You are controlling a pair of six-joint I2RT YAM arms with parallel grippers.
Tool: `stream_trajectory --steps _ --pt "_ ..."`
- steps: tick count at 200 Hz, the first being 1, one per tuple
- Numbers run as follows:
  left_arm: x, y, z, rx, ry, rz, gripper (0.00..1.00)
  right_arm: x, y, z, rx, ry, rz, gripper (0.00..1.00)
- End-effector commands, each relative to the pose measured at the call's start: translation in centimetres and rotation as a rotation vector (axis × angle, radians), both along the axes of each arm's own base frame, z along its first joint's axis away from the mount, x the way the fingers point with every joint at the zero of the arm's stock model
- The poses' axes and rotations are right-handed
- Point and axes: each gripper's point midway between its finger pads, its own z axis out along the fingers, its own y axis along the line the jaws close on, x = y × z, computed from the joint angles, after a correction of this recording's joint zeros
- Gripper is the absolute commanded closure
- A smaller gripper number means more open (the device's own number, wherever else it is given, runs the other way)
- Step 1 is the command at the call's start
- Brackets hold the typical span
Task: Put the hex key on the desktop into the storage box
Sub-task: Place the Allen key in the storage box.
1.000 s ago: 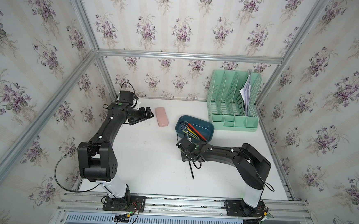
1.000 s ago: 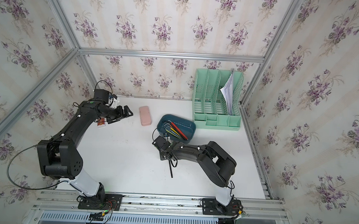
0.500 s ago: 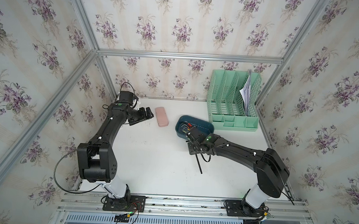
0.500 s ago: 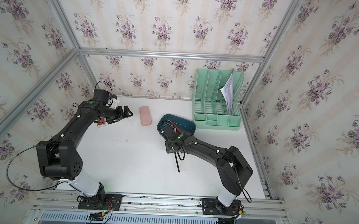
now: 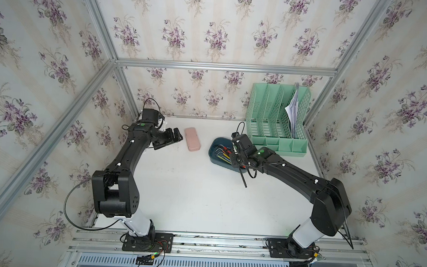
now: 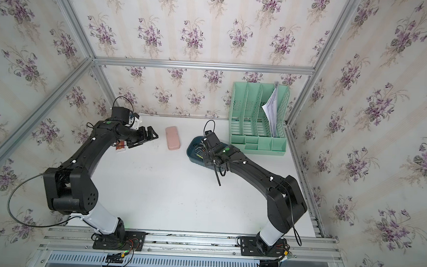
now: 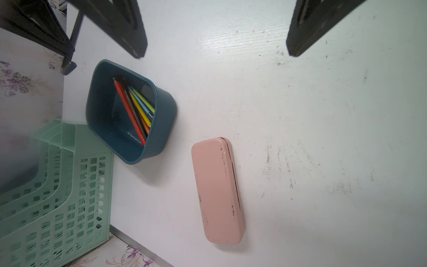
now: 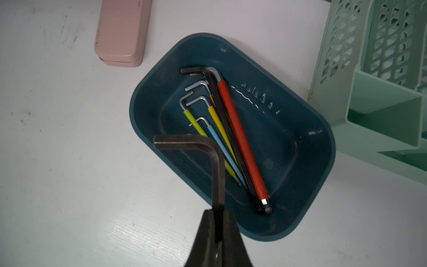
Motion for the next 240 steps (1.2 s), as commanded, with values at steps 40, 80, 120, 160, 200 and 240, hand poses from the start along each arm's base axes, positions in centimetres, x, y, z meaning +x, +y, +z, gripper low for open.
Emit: stream_trajectory --steps 40,80,120,160,200,240 --pt "0.3 -0.1 0.3 -0.01 -0.017 -0.003 0.01 6.2 0.4 0.1 -0.08 -0.049 0.11 1.0" --pt "0.3 -0.1 0.2 -0.007 -0.015 -0.002 0.01 9.8 1.9 -1.6 -0.128 -0.043 0.184 1.0" --pt "0.4 0.0 0.0 -0.005 -0.01 0.0 0.01 12.1 3.3 -3.5 -0.179 -0.057 0.256 1.0" --pt "0.4 0.0 -0.1 -0.002 -0.009 0.002 0.01 12.9 4.3 -5.1 -0.19 -0.059 0.317 1.0" --pt "0.5 0.0 -0.3 0.0 -0.007 0.002 0.01 12.9 4.6 -6.5 -0.205 -0.049 0.352 1.0" --pt "0.5 0.1 -0.4 0.004 -0.003 0.006 0.01 12.3 4.8 -7.2 -0.186 -0.023 0.367 1.0"
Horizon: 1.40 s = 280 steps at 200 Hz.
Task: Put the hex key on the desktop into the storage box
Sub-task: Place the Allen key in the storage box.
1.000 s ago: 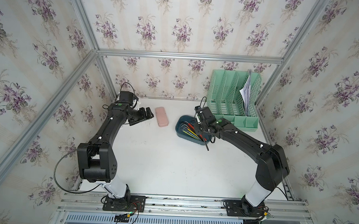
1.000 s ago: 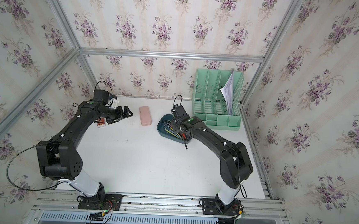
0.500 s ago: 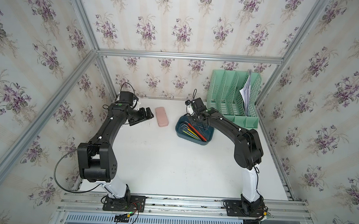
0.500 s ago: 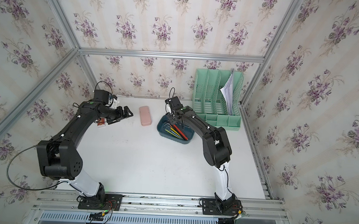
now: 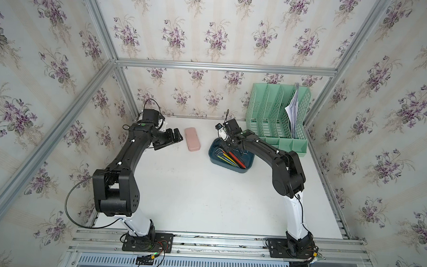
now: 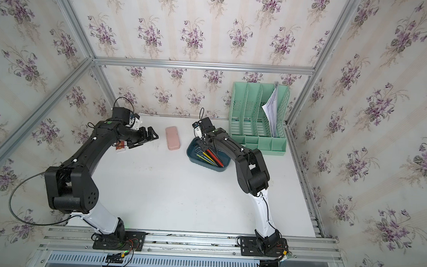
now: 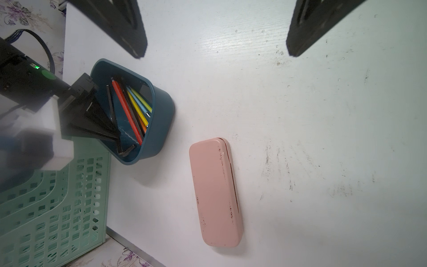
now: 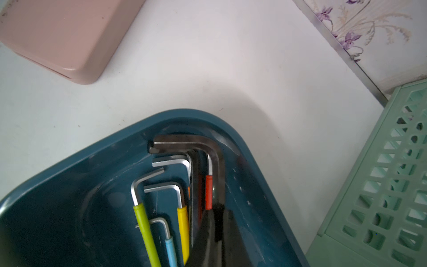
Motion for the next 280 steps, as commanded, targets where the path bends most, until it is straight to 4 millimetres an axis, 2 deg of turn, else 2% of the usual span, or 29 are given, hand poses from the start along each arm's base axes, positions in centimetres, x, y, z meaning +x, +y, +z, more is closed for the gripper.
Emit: stream_trajectory --steps 1,18,58,82,104,132,137,139,145,154,174,178,183,186,202,221,223,226,239,254,280 --pt "0.4 0.1 0.1 0.003 -0.013 0.006 0.01 -0.1 0.3 -0.1 0.015 0.003 0.018 1.0" --pt "0.4 0.1 0.1 0.005 -0.016 0.006 0.01 -0.2 0.2 -0.4 0.016 0.01 0.0 0.99" --pt "0.4 0.4 0.5 0.021 -0.046 0.015 0.01 -0.7 -0.2 -1.2 0.015 0.042 -0.029 0.63" --pt "0.3 0.9 1.1 0.049 -0.096 0.035 0.01 -1.1 -0.4 -0.5 0.04 0.033 -0.043 0.53" --pt "0.2 1.4 2.0 0.087 -0.162 0.057 0.01 -1.4 -0.9 1.7 0.078 -0.011 -0.074 0.49" --pt "-0.2 2.5 3.4 0.171 -0.286 0.094 0.01 -2.7 -2.6 6.0 0.161 -0.129 -0.133 0.41" --pt "-0.1 2.6 3.1 0.185 -0.294 0.097 0.01 -3.1 -3.1 7.1 0.182 -0.158 -0.146 0.39" --pt "-0.4 2.7 4.0 0.189 -0.325 0.1 0.01 -3.3 -3.2 7.3 0.188 -0.164 -0.149 0.39" --pt "-0.5 2.9 4.6 0.205 -0.361 0.107 0.01 -3.9 -3.7 8.3 0.208 -0.191 -0.158 0.37" --pt "-0.7 3.0 4.9 0.233 -0.409 0.103 0.01 -4.7 -4.8 9.5 0.226 -0.23 -0.185 0.36" --pt "-1.2 3.8 5.9 0.309 -0.53 0.12 0.01 -6.3 -8.1 12.1 0.243 -0.342 -0.279 0.27" --pt "-1.3 3.9 6.1 0.323 -0.55 0.122 0.01 -6.7 -8.9 12.4 0.243 -0.364 -0.297 0.21" --pt "-1.4 4.1 6.1 0.343 -0.571 0.119 0.01 -7.2 -9.9 13.1 0.248 -0.401 -0.325 0.04" --pt "-1.5 4.1 6.1 0.356 -0.582 0.117 0.01 -7.5 -10.5 13.3 0.249 -0.42 -0.341 0.01" --pt "-1.7 4.3 5.6 0.423 -0.62 0.074 0.01 -9.2 -13.6 14.4 0.269 -0.516 -0.416 0.0" --pt "-1.7 6.0 3.9 0.487 -0.584 0.148 0.01 -10.7 -17.1 15.0 0.32 -0.596 -0.516 0.0" --pt "-1.7 6.1 3.7 0.488 -0.577 0.154 0.01 -10.5 -18.4 14.9 0.318 -0.604 -0.551 0.0" --pt "-1.6 6.2 3.4 0.489 -0.571 0.159 0.01 -10.5 -19.2 14.9 0.325 -0.61 -0.571 0.0" --pt "-1.5 6.6 1.6 0.494 -0.528 0.18 0.01 -10.8 -21.5 14.4 0.345 -0.618 -0.64 0.0" --pt "-1.7 7.9 -0.1 0.539 -0.489 0.251 0.01 -10.9 -23.9 13.5 0.334 -0.634 -0.727 0.0" --pt "-3.1 10.4 -1.1 0.648 -0.524 0.385 0.01 -11.1 -27.2 11.7 0.27 -0.664 -0.854 0.0"
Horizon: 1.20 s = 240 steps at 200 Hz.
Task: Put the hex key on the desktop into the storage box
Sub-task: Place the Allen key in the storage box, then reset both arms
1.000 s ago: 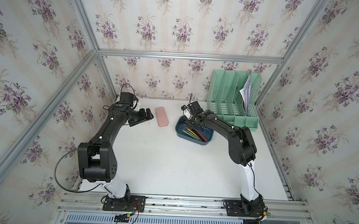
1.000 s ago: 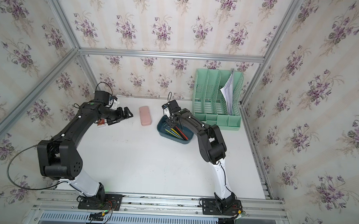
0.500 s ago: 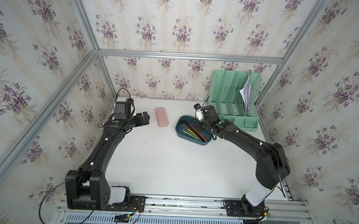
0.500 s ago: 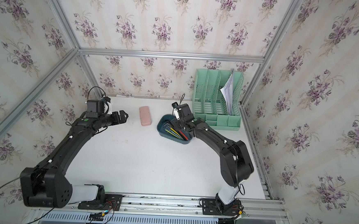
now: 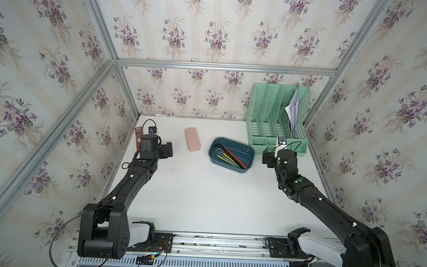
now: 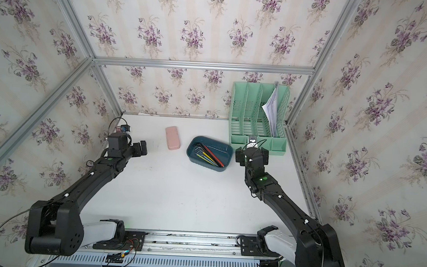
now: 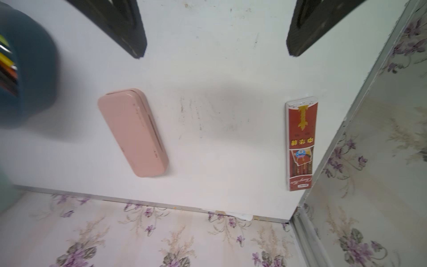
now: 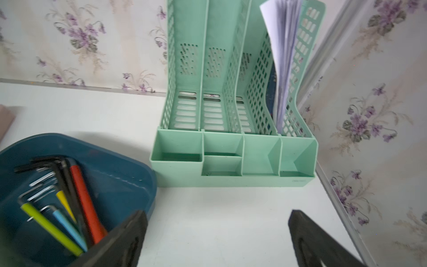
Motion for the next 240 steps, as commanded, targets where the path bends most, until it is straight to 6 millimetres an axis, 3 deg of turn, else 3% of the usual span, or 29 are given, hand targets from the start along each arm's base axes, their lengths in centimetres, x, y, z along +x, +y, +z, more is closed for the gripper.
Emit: stream_trajectory --steps 1,35,77,130,148,167,182,208,212,240 --pt "-0.3 3.0 1.2 0.091 -0.124 0.163 0.01 0.2 -3.1 0.2 0.022 -0.069 -0.16 0.0" --pt "-0.8 4.2 0.0 0.193 -0.176 0.198 0.01 0.2 -5.6 -1.7 0.024 -0.078 -0.24 0.0" --pt "0.9 2.8 1.0 0.198 -0.237 0.104 0.01 1.0 -4.9 -2.7 0.038 -0.098 -0.191 0.0" --pt "1.1 2.7 0.7 0.205 -0.2 0.099 0.01 1.0 -4.7 -2.8 0.063 -0.145 -0.168 0.0" --pt "0.0 3.0 -0.7 0.202 -0.121 0.135 0.01 1.4 -4.1 -3.4 0.071 -0.124 -0.13 0.0" --pt "-1.0 2.6 -3.6 0.195 -0.138 0.114 0.01 1.5 -3.7 -3.9 0.08 -0.124 -0.112 0.0" --pt "-0.9 2.2 -4.0 0.187 -0.188 0.093 0.01 1.4 -4.2 -4.2 0.066 -0.126 -0.139 0.0" --pt "0.2 1.7 -4.0 0.193 -0.157 0.062 0.01 1.2 -5.6 -4.1 0.032 -0.139 -0.216 0.0" --pt "0.3 1.7 -5.0 0.194 -0.123 0.056 0.01 1.2 -5.7 -4.1 0.03 -0.142 -0.224 0.0" --pt "0.9 1.1 -5.4 0.191 -0.103 0.014 0.01 1.1 -6.5 -3.8 0.04 -0.19 -0.246 0.0"
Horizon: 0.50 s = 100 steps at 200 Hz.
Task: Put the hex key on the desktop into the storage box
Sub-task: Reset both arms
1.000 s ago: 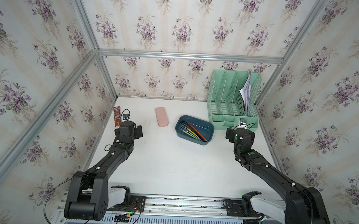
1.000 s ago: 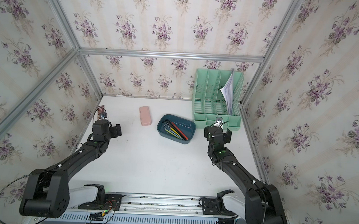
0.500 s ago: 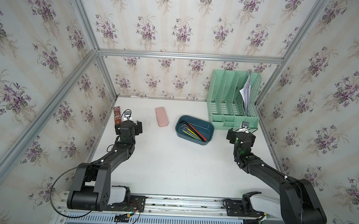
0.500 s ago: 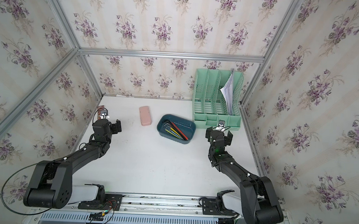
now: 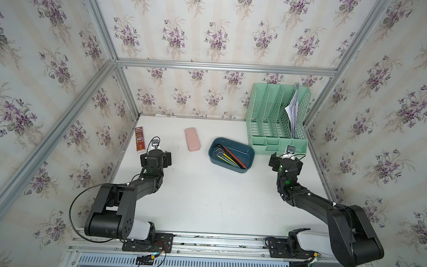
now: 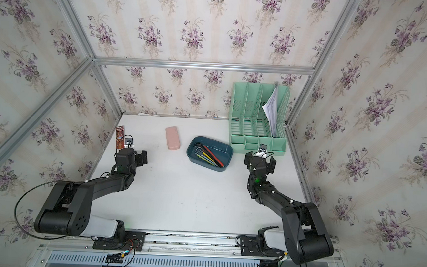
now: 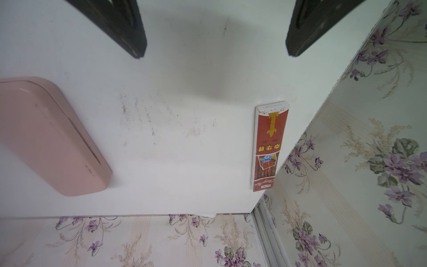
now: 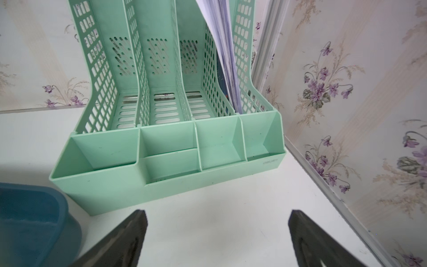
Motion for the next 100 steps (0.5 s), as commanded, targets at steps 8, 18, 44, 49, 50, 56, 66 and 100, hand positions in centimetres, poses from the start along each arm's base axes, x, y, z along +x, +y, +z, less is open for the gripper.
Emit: stream_trajectory --steps 8,18,44,49,50,56,66,100 --pt "1.0 -1.2 0.1 0.002 0.0 -0.081 0.01 0.1 -1.1 1.5 0.006 -0.1 -0.046 0.0" --pt "1.1 -1.7 0.0 0.002 0.003 -0.114 0.01 0.0 -1.1 1.4 0.007 -0.115 -0.037 0.0" --pt "1.0 -2.8 -0.5 0.013 -0.075 -0.185 0.01 0.5 -1.1 0.9 -0.003 -0.115 -0.019 0.0" --pt "0.9 -2.7 -0.7 0.012 -0.073 -0.184 0.01 0.6 -1.1 0.9 -0.006 -0.115 -0.019 0.0" --pt "0.9 -2.8 -0.7 0.011 -0.069 -0.185 0.01 0.6 -1.1 0.9 -0.006 -0.115 -0.019 0.0" --pt "0.7 -2.8 -1.1 0.001 -0.031 -0.183 0.01 0.6 -1.3 0.7 -0.006 -0.114 -0.018 0.0" --pt "0.9 -2.8 -0.7 0.002 -0.047 -0.183 0.01 0.6 -1.6 0.5 0.003 -0.118 -0.024 0.0" --pt "0.8 -2.8 -0.7 -0.002 -0.034 -0.182 0.01 0.9 -0.8 -0.8 0.024 -0.087 0.051 0.0"
